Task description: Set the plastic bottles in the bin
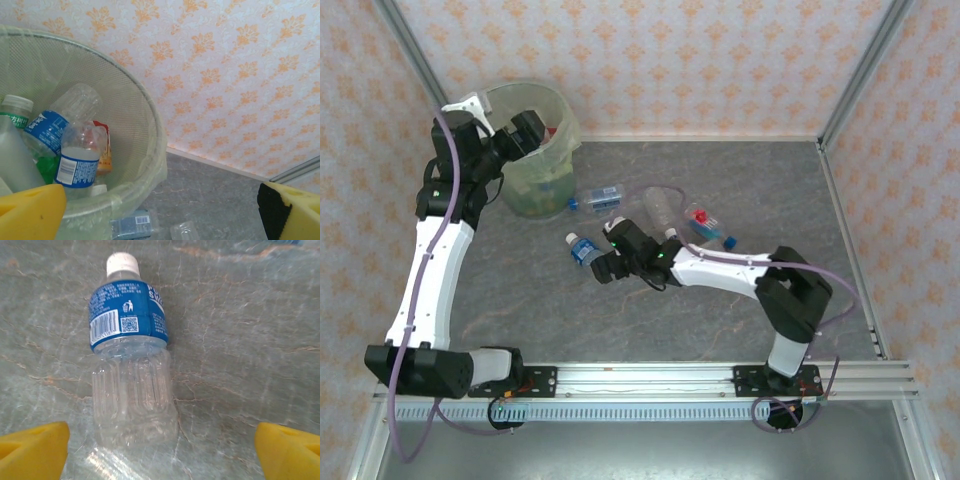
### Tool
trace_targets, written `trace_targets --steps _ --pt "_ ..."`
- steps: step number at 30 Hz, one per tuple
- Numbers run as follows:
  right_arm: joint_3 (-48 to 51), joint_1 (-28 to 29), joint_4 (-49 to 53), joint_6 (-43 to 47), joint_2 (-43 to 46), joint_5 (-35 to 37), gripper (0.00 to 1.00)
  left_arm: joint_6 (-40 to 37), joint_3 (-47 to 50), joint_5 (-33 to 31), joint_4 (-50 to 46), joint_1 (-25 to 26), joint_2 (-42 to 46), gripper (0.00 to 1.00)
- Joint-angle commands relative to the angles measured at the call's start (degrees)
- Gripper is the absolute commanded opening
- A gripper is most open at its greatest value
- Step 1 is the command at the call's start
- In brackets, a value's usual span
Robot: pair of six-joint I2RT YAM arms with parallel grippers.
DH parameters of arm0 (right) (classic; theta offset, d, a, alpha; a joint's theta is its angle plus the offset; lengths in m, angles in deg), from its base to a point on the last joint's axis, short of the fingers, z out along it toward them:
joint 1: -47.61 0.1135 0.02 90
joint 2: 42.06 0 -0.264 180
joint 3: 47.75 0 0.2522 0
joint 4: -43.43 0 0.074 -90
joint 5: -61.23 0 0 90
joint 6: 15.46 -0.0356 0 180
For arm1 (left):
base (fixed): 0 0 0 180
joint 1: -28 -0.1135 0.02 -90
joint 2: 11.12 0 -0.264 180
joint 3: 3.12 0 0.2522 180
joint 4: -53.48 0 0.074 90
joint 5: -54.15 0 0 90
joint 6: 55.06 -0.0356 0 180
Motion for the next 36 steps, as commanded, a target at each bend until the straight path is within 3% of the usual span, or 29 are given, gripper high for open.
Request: trace_targets --steps 1,10,22,36 --pt "-3.96 0.04 -0.76 -1.22 -3.38 0.70 0.94 1.77 2.33 1.84 1.56 0.02 2.88 0.99" --pt "-9.10 0.26 -0.52 -0.40 -12.08 -0.75 0.94 2.80 5.41 2.66 1.82 0.03 5.73 0.99" --pt "-12.52 0.26 -0.03 0.66 -16.77 -2.15 0.81 3.28 5.59 2.76 2.03 -0.02 6.35 0.99" --pt "-15.28 0.44 1.22 5.53 -17.45 -1.89 0.95 3.62 5.06 2.88 2.15 0.02 5.61 0.99"
